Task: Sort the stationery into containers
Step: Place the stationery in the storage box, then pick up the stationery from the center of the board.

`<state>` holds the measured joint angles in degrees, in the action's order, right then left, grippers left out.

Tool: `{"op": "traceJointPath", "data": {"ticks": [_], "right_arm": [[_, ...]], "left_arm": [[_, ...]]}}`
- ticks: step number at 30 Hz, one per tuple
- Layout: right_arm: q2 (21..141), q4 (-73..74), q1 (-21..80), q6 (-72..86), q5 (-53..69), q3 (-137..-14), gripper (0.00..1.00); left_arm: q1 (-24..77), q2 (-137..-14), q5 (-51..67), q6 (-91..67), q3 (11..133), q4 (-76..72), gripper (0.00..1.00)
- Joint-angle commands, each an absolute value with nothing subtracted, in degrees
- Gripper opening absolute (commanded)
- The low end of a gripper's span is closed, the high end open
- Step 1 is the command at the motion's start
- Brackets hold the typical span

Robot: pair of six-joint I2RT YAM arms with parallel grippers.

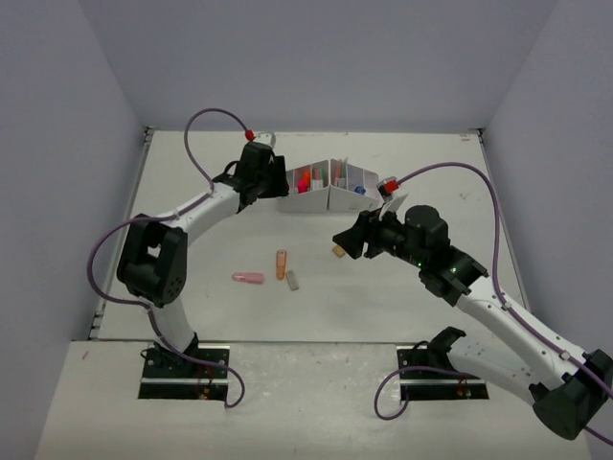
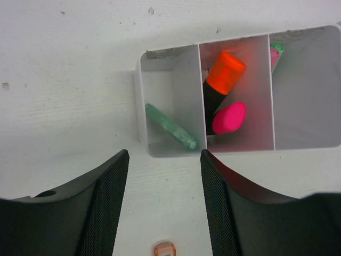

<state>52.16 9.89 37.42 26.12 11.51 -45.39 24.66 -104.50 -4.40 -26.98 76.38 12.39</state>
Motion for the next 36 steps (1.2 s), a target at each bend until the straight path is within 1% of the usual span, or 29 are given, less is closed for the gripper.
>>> {"op": "traceJointPath", "data": {"ticks": [1, 3, 7, 8, 9, 10, 13, 20, 27, 31, 36], "right_arm": [[51.79, 8.90, 37.14, 26.54, 12.30, -46.78, 0.57], [51.59, 8.70, 37.18, 26.54, 12.30, -46.58, 0.57], [51.24, 9.05, 37.18, 26.28, 11.96, -46.41, 0.57], [51.17, 9.13, 37.18, 26.28, 11.95, -46.26, 0.57], [51.02, 9.21, 37.18, 26.28, 11.89, -46.10, 0.57], [50.85, 9.23, 37.18, 26.34, 11.80, -45.99, 0.57], [50.33, 8.88, 37.12, 26.45, 11.98, -45.18, 0.57], [51.14, 8.52, 37.18, 26.55, 12.14, -44.82, 0.57], [51.48, 8.85, 37.18, 25.95, 11.97, -44.93, 0.57], [51.15, 8.78, 37.18, 25.83, 11.87, -44.64, 0.57], [51.07, 8.35, 37.18, 25.75, 12.15, -44.46, 0.57]], "left_arm": [[25.97, -90.69, -8.57, -28.54, 70.01, 10.06, 0.57], [27.98, -86.08, -10.26, -29.54, 63.92, 10.02, 0.55], [38.11, -77.15, -15.64, -31.95, 55.64, 11.48, 0.53], [39.62, -76.35, -17.20, -33.39, 53.27, 12.25, 0.52], [41.02, -75.22, -18.08, -34.38, 51.78, 12.52, 0.48], [43.19, -74.50, -19.63, -35.08, 50.39, 12.70, 0.46], [45.86, -73.57, -22.23, -38.31, 45.45, 13.10, 0.44], [48.16, -79.01, -24.68, -40.51, 41.84, 11.30, 0.43], [48.25, -86.68, -22.94, -40.36, 41.55, 6.31, 0.44], [48.25, -89.59, -25.30, -40.44, 42.37, 7.32, 0.40], [48.33, -91.55, -27.09, -40.41, 42.75, 7.74, 0.40]]}}
